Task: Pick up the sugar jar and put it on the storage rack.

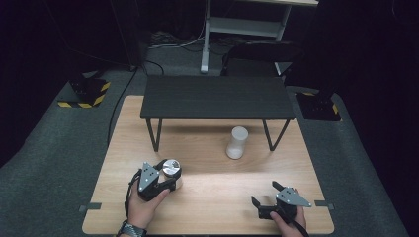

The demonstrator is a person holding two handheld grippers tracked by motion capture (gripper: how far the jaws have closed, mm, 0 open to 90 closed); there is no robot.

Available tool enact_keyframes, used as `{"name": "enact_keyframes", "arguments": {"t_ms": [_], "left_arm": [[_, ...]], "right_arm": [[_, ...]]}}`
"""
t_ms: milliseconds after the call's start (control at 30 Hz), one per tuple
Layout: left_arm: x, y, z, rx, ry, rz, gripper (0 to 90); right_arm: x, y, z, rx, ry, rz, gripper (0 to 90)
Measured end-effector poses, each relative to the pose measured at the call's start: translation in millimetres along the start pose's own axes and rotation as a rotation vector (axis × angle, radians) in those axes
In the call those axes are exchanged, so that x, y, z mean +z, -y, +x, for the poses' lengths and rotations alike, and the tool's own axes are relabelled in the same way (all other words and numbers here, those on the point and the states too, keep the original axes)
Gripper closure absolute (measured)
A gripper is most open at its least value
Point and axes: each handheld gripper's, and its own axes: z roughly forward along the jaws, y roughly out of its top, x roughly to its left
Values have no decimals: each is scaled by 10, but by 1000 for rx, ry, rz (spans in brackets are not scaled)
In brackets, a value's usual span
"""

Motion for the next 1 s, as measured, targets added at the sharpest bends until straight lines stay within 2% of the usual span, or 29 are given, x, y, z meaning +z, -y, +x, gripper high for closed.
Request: {"name": "enact_keyframes", "arguments": {"t_ms": [100,333,433,533,867,1000], "left_arm": [[21,-36,-17,-7,1,-4,347],[66,-150,-67,11,0,-21,347],[81,-208,-83,6,3,-30,347],[105,-306,-115,23,0,-35,347],[160,-567,-160,16,-11,-62,347],[173,-705,-180,27,-18,-71,347]], "right_arm": [[-1,2,-2,1,0,-1,2],[-2,3,-7,2,-2,-1,2],[-2,4,-10,2,-3,-2,2],[-2,4,-11,3,-4,-2,2],[-4,6,-14,4,-5,-3,2],[-1,2,-10,1,-5,-1,2]]}}
